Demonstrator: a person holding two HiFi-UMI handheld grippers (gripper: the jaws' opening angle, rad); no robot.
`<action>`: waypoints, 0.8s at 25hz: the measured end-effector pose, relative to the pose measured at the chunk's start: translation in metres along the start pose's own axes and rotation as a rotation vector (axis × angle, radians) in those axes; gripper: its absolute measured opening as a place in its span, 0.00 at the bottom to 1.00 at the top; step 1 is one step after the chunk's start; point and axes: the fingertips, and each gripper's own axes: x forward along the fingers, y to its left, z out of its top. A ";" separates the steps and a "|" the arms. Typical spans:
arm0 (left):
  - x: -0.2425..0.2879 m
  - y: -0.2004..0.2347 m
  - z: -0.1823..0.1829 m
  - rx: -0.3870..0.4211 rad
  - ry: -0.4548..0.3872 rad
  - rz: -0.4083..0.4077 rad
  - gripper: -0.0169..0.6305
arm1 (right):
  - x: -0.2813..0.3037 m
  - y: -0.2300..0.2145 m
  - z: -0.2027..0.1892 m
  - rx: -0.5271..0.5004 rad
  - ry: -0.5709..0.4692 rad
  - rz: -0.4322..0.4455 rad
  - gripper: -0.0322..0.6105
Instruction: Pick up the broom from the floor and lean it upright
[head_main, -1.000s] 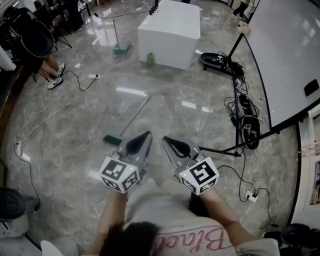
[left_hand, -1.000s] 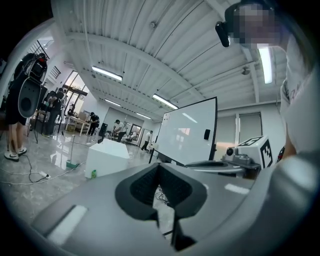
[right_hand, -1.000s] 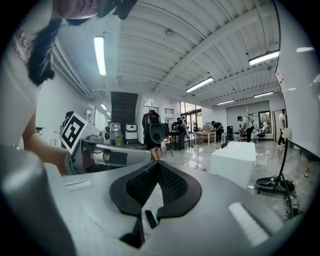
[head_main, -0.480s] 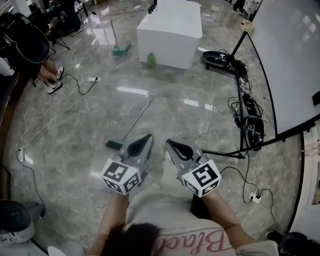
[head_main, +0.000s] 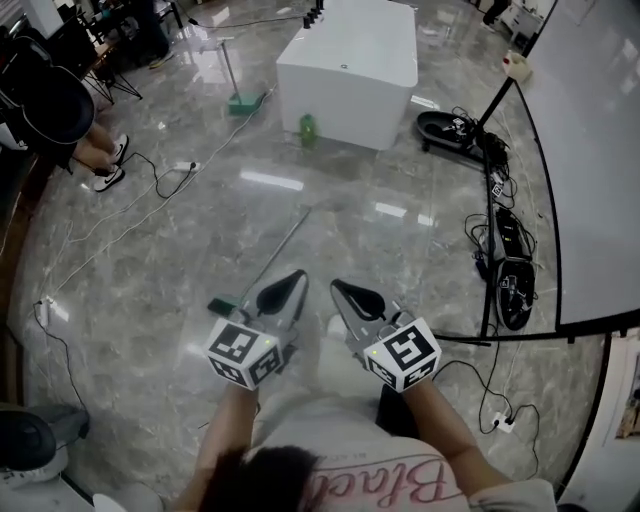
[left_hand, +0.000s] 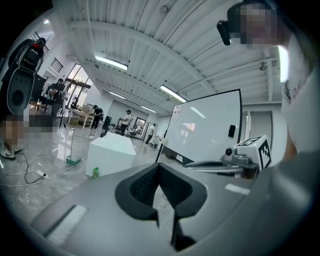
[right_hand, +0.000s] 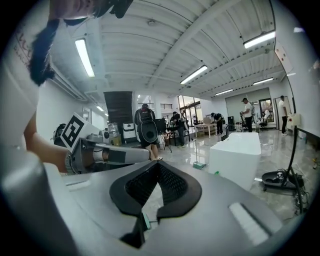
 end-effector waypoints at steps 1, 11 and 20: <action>0.010 0.005 0.003 -0.001 0.006 0.007 0.03 | 0.006 -0.011 0.002 0.001 0.005 0.007 0.05; 0.099 0.044 0.040 0.028 0.006 0.067 0.03 | 0.041 -0.098 0.017 0.025 0.040 0.061 0.05; 0.129 0.078 0.026 -0.023 0.044 0.116 0.03 | 0.068 -0.140 0.008 0.052 0.075 0.084 0.05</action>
